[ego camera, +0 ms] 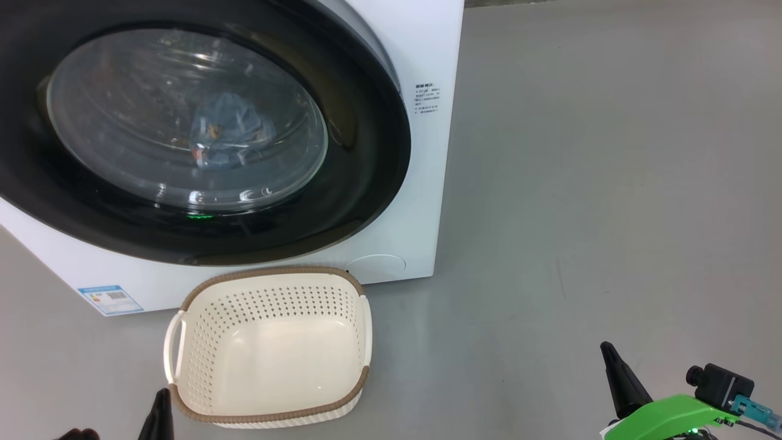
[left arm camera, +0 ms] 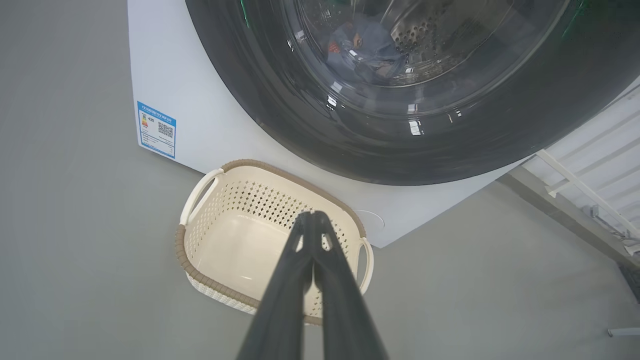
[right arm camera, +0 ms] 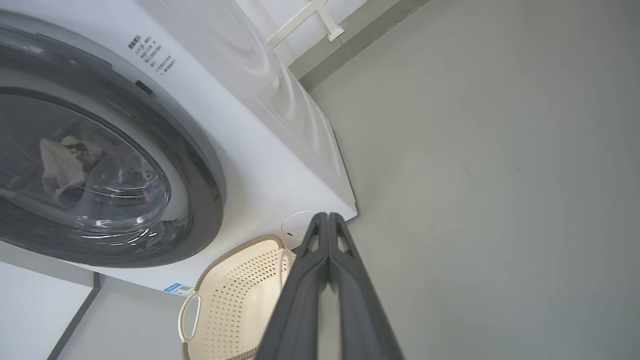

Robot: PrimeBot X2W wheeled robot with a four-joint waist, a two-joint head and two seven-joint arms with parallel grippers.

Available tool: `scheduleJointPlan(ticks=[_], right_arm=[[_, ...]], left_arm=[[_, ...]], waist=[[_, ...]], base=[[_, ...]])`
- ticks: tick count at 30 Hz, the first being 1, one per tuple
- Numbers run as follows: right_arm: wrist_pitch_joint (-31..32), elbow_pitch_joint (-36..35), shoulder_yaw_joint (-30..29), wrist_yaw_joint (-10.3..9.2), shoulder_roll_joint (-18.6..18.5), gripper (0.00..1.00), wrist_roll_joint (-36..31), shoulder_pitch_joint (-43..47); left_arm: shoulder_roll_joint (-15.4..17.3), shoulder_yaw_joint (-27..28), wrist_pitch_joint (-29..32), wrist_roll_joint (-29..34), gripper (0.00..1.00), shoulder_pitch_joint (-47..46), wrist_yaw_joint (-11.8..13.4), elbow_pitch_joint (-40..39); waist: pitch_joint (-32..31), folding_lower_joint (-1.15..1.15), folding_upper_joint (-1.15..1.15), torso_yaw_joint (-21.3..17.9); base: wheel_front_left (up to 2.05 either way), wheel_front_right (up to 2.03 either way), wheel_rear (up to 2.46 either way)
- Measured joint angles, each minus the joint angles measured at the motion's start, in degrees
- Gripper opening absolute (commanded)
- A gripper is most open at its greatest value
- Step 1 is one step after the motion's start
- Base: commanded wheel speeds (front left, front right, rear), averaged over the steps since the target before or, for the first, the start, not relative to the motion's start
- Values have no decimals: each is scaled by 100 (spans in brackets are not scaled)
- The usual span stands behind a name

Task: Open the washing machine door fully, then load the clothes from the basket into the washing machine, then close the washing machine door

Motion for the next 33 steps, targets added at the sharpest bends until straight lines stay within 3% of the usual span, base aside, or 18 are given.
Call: scheduleJointPlan(ticks=[33], right_arm=[[555,-388,-369,-1,137,0,1818,0]], left_arm=[[-90,152,559,-1996,0,-138,1,-113]], waist=[[-153,-1,0,125]], base=[[0,0,0]])
